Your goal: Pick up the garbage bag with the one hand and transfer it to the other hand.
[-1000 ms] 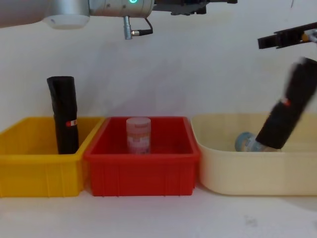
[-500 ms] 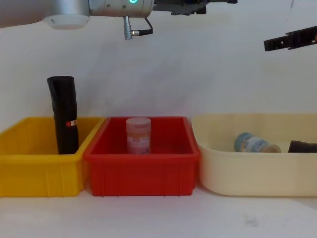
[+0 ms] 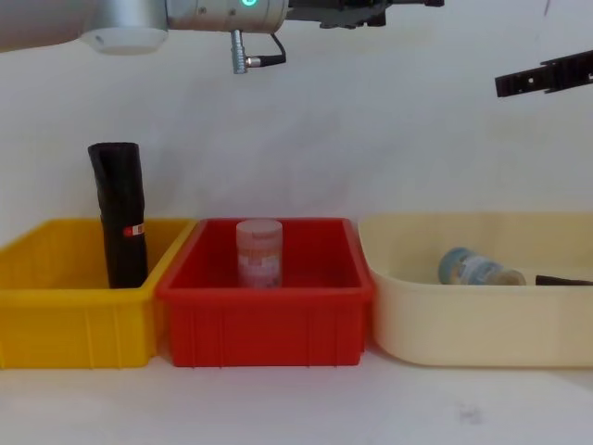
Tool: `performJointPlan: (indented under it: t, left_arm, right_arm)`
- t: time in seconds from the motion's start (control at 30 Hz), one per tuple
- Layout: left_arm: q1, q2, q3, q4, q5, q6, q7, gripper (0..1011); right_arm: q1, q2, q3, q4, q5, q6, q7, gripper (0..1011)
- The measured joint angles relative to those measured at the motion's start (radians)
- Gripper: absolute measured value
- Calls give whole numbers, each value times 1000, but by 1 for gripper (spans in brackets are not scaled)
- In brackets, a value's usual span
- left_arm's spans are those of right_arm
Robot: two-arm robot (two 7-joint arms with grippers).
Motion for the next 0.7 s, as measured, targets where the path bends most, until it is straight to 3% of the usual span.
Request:
performJointPlan:
  t: [0.7]
  left_arm:
    - [0, 0, 0, 0, 0, 0, 0, 1001]
  right_arm:
    - [-2, 2, 3, -2, 1, 1, 3, 1001]
